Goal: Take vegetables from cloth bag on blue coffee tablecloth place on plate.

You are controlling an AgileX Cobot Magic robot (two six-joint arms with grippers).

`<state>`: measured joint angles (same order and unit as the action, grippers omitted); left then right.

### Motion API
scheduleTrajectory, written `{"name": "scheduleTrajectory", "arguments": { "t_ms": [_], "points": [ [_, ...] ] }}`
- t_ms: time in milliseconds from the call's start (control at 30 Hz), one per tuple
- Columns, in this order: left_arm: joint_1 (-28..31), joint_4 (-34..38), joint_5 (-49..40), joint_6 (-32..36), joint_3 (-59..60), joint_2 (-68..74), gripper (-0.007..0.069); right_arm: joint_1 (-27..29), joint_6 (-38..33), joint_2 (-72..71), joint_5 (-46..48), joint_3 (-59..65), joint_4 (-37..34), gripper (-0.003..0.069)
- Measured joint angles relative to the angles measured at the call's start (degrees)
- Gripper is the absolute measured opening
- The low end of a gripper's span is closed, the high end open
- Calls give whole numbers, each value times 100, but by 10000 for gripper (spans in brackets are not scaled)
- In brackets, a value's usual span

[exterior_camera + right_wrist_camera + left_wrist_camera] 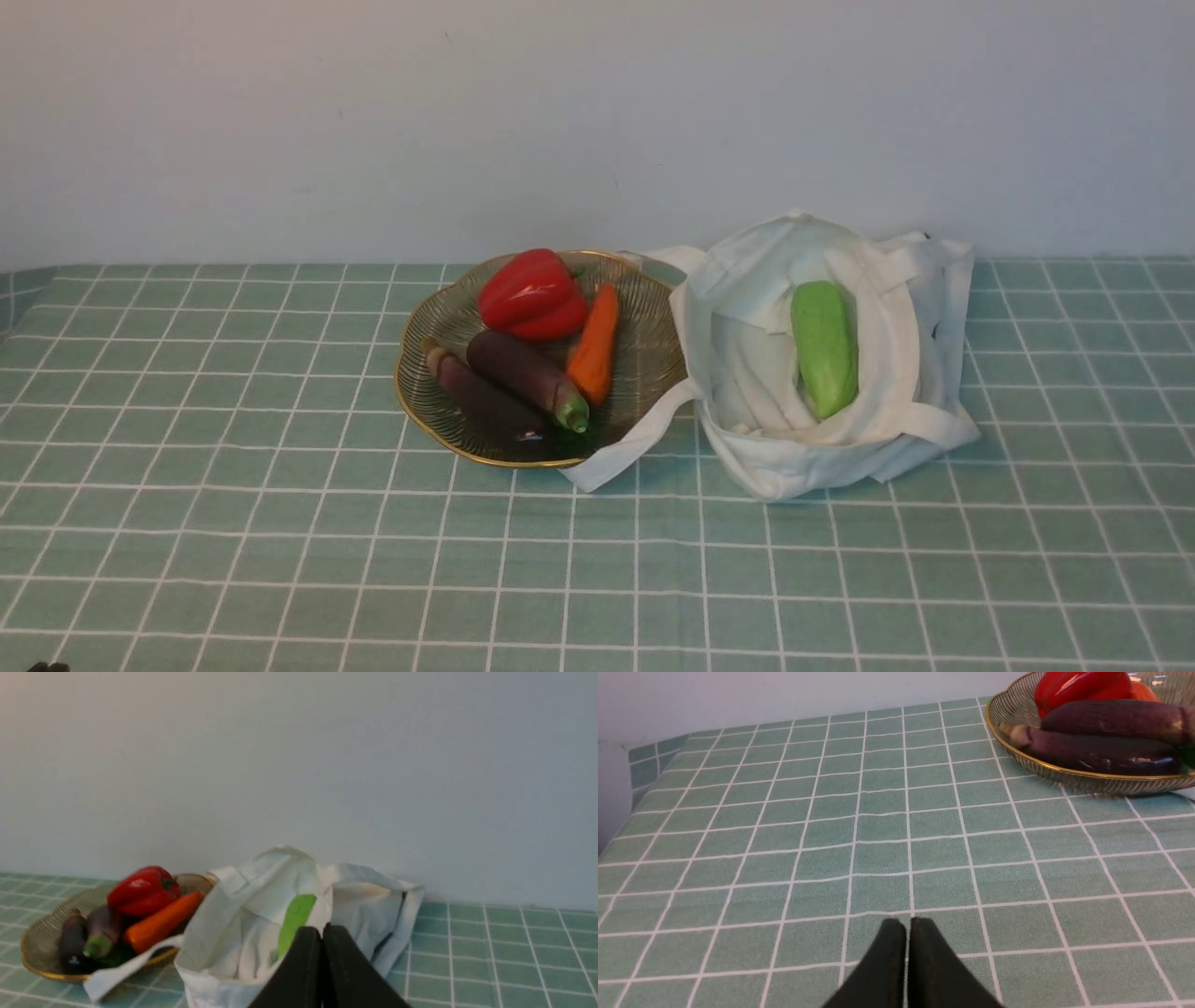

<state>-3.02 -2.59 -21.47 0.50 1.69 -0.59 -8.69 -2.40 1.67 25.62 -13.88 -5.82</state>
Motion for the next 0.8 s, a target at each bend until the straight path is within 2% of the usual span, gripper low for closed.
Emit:
{"name": "scheduleTrajectory", "arguments": {
  "t_ms": [133,400,800],
  "points": [
    [0,0,0,0,0,0,-5,-15,240,-229,57,701,384,-15],
    [0,0,0,0,0,0,-5,-15,240,-231,37,1388,436,-15],
    [0,0,0,0,0,0,-5,-15,240,-231,-259,1490,438,-15]
  ]
}}
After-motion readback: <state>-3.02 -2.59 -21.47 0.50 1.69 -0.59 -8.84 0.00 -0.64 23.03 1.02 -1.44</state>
